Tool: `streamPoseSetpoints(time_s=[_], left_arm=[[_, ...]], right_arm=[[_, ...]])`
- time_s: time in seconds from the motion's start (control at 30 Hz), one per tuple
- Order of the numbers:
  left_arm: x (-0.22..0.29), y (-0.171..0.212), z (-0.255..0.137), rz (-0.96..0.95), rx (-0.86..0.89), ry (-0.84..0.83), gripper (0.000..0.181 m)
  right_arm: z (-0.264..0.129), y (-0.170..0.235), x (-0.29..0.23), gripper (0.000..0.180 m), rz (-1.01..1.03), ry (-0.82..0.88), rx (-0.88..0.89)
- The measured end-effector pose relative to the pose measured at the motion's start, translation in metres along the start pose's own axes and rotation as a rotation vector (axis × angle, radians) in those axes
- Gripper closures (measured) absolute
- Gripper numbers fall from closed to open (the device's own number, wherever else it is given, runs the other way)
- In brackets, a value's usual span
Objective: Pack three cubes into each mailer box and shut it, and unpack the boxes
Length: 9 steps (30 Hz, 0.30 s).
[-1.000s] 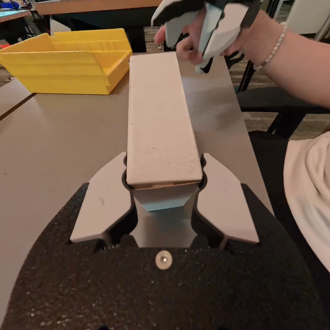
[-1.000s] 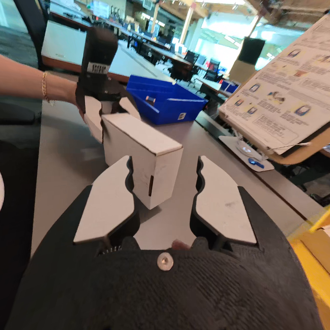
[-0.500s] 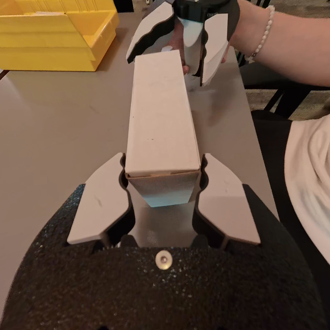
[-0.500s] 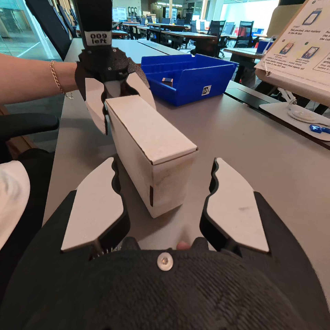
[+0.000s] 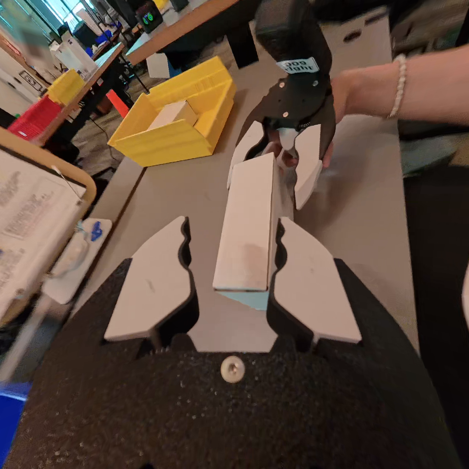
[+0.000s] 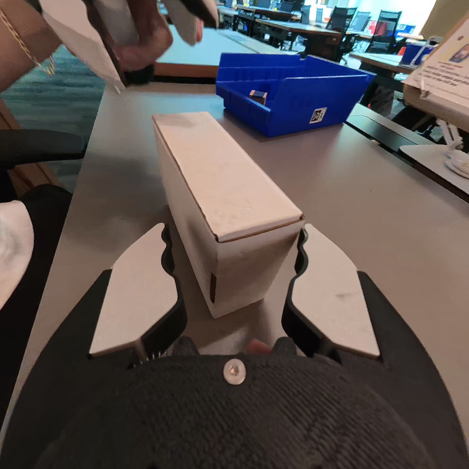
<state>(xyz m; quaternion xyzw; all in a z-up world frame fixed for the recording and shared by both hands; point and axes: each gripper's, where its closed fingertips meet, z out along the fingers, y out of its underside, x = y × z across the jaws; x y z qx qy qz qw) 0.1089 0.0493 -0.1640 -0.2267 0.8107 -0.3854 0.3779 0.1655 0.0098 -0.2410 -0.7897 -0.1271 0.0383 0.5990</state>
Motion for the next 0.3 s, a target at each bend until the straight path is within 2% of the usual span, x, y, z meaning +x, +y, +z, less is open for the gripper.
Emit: streamPoseSetpoints(time_s=[0.07, 0.13, 0.3], left_arm=[[0.007, -0.005, 0.012, 0.118, -0.087, -0.025, 0.121], [0.017, -0.01, 0.026, 0.196, -0.131, -0.027, 0.13], [0.043, -0.014, 0.061, 0.257, -0.214, 0.02, 0.139]], right_arm=[[0.004, 0.005, -0.002, 0.085, -0.031, -0.003, -0.042], [0.006, 0.008, -0.004, 0.101, -0.059, 0.002, -0.067], [0.013, 0.006, -0.011, 0.103, -0.082, 0.022, -0.07]])
